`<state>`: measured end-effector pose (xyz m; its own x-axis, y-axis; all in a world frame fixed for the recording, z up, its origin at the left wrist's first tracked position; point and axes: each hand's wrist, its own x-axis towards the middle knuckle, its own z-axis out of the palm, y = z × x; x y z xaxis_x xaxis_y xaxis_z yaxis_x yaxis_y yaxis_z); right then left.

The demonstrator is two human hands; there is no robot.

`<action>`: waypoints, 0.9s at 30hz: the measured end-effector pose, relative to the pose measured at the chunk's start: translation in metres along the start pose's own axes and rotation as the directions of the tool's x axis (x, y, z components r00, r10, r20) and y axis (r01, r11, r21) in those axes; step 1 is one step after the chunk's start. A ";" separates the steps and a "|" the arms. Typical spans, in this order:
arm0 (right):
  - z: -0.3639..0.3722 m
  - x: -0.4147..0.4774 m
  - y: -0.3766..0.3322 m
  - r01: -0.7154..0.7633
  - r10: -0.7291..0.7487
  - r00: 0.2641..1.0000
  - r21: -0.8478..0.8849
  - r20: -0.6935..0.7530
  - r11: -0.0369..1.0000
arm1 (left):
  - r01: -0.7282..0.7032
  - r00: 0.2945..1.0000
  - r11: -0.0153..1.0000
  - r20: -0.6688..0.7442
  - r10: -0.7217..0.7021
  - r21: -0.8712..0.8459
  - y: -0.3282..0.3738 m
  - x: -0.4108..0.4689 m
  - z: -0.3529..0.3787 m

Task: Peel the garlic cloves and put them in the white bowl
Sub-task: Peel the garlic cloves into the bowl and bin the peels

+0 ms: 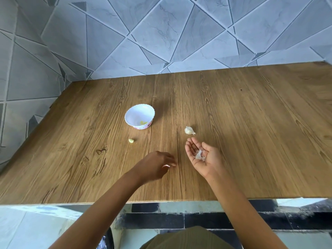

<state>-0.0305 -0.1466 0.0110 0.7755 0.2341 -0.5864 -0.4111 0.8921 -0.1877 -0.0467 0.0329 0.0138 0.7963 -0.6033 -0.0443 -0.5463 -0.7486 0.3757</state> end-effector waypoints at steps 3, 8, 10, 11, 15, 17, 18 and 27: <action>0.004 0.000 0.003 -0.009 0.009 1.000 -0.018 0.016 1.000 | 0.020 0.997 0.999 -0.072 -0.017 0.043 0.004 -0.009 0.010; 0.008 0.001 0.004 -0.006 0.007 1.000 -0.039 0.018 0.999 | 0.081 0.991 0.987 -0.121 -0.064 0.142 0.003 -0.013 0.022; 0.009 0.003 0.005 -0.005 0.006 1.000 -0.055 0.012 0.998 | 0.105 0.988 0.981 -0.127 -0.084 0.162 0.002 -0.004 0.021; 0.009 0.004 0.006 -0.004 0.004 1.000 -0.057 0.010 0.998 | 0.117 0.988 0.977 -0.121 -0.096 0.179 0.002 0.002 0.018; 0.008 0.006 0.014 -0.012 0.011 1.000 -0.085 -0.012 0.996 | 0.233 0.953 0.960 -0.158 -0.257 -0.155 -0.001 0.017 -0.004; 0.008 0.007 0.017 -0.025 0.021 0.999 -0.101 -0.032 0.995 | 0.223 0.918 0.871 -0.206 -0.338 -0.439 -0.003 0.019 -0.020; 0.008 0.007 0.019 -0.031 0.027 0.999 -0.102 -0.041 0.994 | 0.198 0.917 0.831 -0.201 -0.344 -0.521 -0.001 0.021 -0.027; 0.015 0.004 0.029 -0.070 0.060 0.992 -0.082 -0.110 0.994 | 0.123 0.979 0.992 -0.159 -0.127 -0.033 0.034 0.033 -0.025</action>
<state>-0.0322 -0.1135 0.0153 0.6919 0.2436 -0.6796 -0.5021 0.8388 -0.2105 -0.0326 -0.0062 0.0481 0.8902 -0.4521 0.0558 -0.4351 -0.8076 0.3981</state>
